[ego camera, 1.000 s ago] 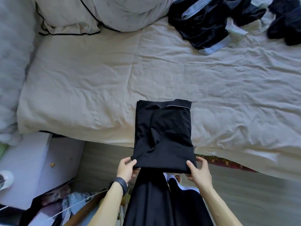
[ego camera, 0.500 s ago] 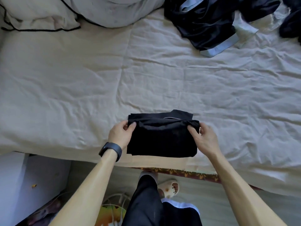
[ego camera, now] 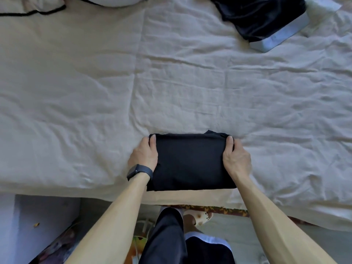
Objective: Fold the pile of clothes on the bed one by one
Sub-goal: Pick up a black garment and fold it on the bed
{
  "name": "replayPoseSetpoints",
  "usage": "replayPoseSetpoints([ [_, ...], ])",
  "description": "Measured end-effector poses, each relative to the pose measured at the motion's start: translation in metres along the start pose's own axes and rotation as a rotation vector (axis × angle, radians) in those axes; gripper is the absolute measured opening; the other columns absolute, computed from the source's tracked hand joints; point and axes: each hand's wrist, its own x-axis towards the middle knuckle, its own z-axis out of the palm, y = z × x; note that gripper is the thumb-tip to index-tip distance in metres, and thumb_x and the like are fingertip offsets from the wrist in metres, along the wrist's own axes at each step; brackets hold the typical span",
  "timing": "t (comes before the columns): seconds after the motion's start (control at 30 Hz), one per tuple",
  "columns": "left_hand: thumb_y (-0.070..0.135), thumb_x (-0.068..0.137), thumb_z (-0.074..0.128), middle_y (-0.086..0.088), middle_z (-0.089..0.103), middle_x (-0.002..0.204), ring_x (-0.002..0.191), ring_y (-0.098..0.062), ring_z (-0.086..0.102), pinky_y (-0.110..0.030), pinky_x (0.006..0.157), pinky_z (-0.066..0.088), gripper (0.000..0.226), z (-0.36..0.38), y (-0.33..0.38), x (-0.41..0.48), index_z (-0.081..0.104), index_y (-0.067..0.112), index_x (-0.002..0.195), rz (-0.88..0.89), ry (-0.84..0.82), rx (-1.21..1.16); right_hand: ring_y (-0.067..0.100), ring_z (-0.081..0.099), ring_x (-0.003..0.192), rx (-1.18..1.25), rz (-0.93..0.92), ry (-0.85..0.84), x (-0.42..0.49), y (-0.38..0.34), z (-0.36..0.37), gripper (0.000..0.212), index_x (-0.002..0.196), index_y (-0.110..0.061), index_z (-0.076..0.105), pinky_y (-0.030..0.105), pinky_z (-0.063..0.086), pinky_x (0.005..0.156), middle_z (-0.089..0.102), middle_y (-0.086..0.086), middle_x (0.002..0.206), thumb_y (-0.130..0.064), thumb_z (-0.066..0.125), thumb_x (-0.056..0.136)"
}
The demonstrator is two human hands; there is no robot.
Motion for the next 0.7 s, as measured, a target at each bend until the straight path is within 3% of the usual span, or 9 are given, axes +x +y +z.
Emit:
replayPoseSetpoints([
  [0.13, 0.054, 0.103, 0.031, -0.012, 0.065, 0.103, 0.084, -0.035, 0.058, -0.04, 0.071, 0.044, 0.042, 0.009, 0.003, -0.004, 0.049, 0.018, 0.116, 0.045, 0.108, 0.009, 0.037, 0.059, 0.107, -0.021, 0.011, 0.098, 0.003, -0.003, -0.001, 0.047, 0.114, -0.021, 0.054, 0.043, 0.042, 0.084, 0.065, 0.011, 0.111, -0.061, 0.033, 0.101],
  [0.23, 0.046, 0.096, 0.05, -0.012, 0.054, 0.133, 0.116, -0.036, 0.054, -0.051, 0.091, 0.041, 0.048, 0.025, -0.006, -0.028, 0.044, 0.02, 0.136, 0.393, 0.397, 0.096, 0.035, 0.048, 0.118, 0.026, -0.228, 0.339, -0.019, 0.007, -0.004, 0.045, 0.126, -0.016, 0.051, 0.045, 0.039, 0.094, 0.053, 0.012, 0.129, -0.05, 0.047, 0.097],
  [0.3, 0.047, 0.094, 0.05, -0.008, 0.044, 0.152, 0.139, -0.029, 0.042, -0.055, 0.109, 0.03, 0.058, 0.039, -0.005, -0.049, 0.043, 0.024, 0.147, 0.685, 0.381, 0.181, 0.033, 0.043, 0.129, -0.047, -0.477, 0.435, -0.04, 0.01, 0.0, 0.048, 0.136, -0.016, 0.052, 0.045, 0.035, 0.102, 0.046, 0.013, 0.144, -0.041, 0.055, 0.095],
  [0.4, 0.048, 0.096, 0.045, 0.002, 0.02, 0.166, 0.152, -0.017, 0.019, -0.055, 0.12, 0.008, 0.065, 0.06, 0.013, -0.066, 0.03, 0.029, 0.156, 0.942, 0.191, 0.359, 0.026, 0.031, 0.15, -0.266, -0.768, 0.372, -0.045, 0.013, 0.019, 0.052, 0.151, -0.022, 0.047, 0.048, 0.029, 0.118, 0.036, 0.008, 0.161, -0.037, 0.048, 0.101],
  [0.57, 0.054, 0.098, 0.039, 0.003, 0.011, 0.167, 0.154, -0.022, 0.004, -0.046, 0.121, -0.015, 0.066, 0.08, 0.002, -0.02, 0.016, 0.037, 0.158, 0.861, 0.079, 0.439, 0.013, 0.0, 0.157, -0.487, -0.652, 0.109, -0.013, 0.026, 0.044, 0.063, 0.162, -0.029, 0.017, 0.056, 0.009, 0.124, 0.007, -0.004, 0.17, -0.049, 0.03, 0.104],
  [0.63, 0.06, 0.098, 0.032, 0.006, 0.005, 0.168, 0.154, -0.021, 0.0, -0.042, 0.12, -0.016, 0.068, 0.079, -0.022, -0.006, 0.008, 0.04, 0.158, 0.778, 0.108, 0.497, 0.011, -0.008, 0.156, -0.497, -0.632, 0.086, -0.007, 0.035, 0.052, 0.067, 0.162, -0.03, 0.007, 0.055, 0.001, 0.125, 0.001, -0.005, 0.17, -0.053, 0.028, 0.103],
  [0.7, 0.063, 0.097, 0.022, 0.008, 0.0, 0.167, 0.153, -0.018, 0.001, -0.048, 0.119, -0.012, 0.068, 0.073, -0.041, 0.002, 0.002, 0.04, 0.158, 0.688, 0.133, 0.544, 0.012, -0.013, 0.155, -0.491, -0.62, 0.08, -0.007, 0.037, 0.059, 0.07, 0.161, -0.031, 0.002, 0.055, -0.002, 0.125, -0.006, -0.004, 0.169, -0.056, 0.028, 0.101],
])
